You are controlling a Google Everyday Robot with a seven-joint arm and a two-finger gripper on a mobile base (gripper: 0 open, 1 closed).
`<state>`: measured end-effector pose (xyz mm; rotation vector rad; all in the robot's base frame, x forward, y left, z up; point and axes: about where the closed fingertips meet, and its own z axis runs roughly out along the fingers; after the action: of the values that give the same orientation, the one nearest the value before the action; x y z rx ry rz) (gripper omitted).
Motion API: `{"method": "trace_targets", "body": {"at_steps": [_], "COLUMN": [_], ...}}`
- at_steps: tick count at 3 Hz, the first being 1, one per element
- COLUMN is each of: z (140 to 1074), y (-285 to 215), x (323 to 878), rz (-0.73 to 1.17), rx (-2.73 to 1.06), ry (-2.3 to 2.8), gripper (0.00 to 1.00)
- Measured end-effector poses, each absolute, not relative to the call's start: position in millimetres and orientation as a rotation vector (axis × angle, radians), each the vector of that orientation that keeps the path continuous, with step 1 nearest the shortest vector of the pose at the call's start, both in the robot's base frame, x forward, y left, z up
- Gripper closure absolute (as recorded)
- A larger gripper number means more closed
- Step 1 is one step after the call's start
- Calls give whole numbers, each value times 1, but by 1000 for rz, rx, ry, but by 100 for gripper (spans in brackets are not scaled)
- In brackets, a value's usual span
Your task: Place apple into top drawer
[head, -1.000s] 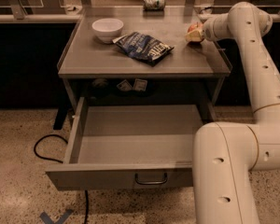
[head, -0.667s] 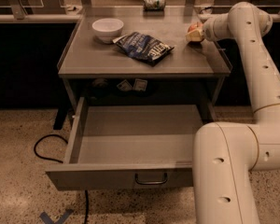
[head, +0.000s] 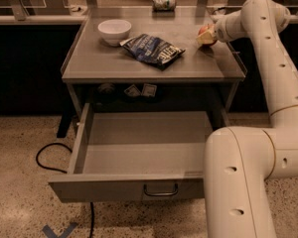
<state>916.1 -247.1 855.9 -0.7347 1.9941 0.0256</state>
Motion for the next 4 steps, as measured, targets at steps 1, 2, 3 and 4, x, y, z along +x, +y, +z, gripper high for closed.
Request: {"method": "trace_targets", "body": {"at_steps": [1, 2, 3, 4], "z": [891, 957, 958, 1006], "y": [-226, -220, -217, -210], "x": [882, 831, 827, 788], "rz": [-90, -252, -255, -292], "rx": [-951, -1124, -1140, -1224], "ry": [2072, 2132, 2145, 2139], "gripper": [100, 100, 100, 100]}}
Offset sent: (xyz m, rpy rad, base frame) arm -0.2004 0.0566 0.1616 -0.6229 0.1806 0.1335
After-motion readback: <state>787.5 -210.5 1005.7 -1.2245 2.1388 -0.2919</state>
